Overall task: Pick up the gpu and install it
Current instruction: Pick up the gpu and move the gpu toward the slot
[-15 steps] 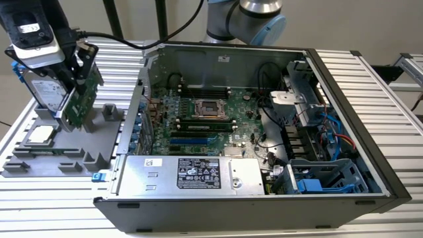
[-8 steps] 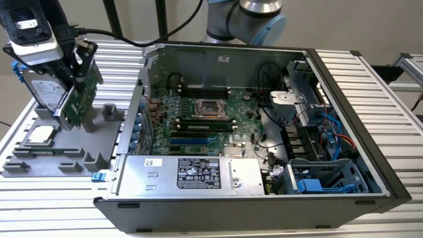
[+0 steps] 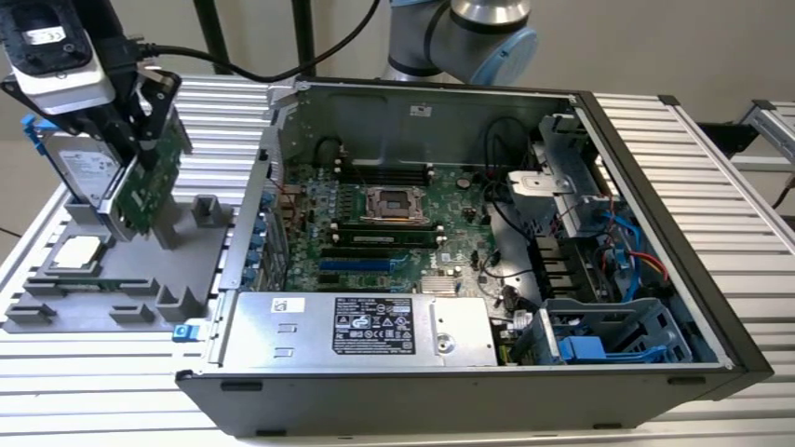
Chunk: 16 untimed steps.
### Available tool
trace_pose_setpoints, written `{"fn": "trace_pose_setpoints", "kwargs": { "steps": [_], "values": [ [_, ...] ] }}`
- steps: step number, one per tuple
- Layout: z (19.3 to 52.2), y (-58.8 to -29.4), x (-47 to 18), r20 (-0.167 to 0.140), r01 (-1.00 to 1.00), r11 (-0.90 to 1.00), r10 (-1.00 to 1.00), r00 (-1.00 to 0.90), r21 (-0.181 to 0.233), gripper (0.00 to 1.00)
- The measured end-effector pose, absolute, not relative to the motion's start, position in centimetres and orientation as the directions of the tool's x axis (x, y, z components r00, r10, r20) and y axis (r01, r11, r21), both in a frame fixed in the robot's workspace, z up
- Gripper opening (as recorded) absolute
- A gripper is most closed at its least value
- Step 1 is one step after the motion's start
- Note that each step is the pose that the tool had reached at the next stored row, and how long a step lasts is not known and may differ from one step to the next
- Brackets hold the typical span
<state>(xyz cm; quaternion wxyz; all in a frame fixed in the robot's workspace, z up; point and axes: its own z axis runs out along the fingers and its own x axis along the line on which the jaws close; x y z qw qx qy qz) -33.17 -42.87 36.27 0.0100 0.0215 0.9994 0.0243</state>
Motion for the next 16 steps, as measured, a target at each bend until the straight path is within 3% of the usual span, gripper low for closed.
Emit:
{"fn": "trace_pose_setpoints", "kwargs": {
  "steps": [16],
  "values": [
    [37.26,-42.87,-33.17,-0.019,0.043,0.998,0.043,-0.999,0.049,0.0]
  ]
}}
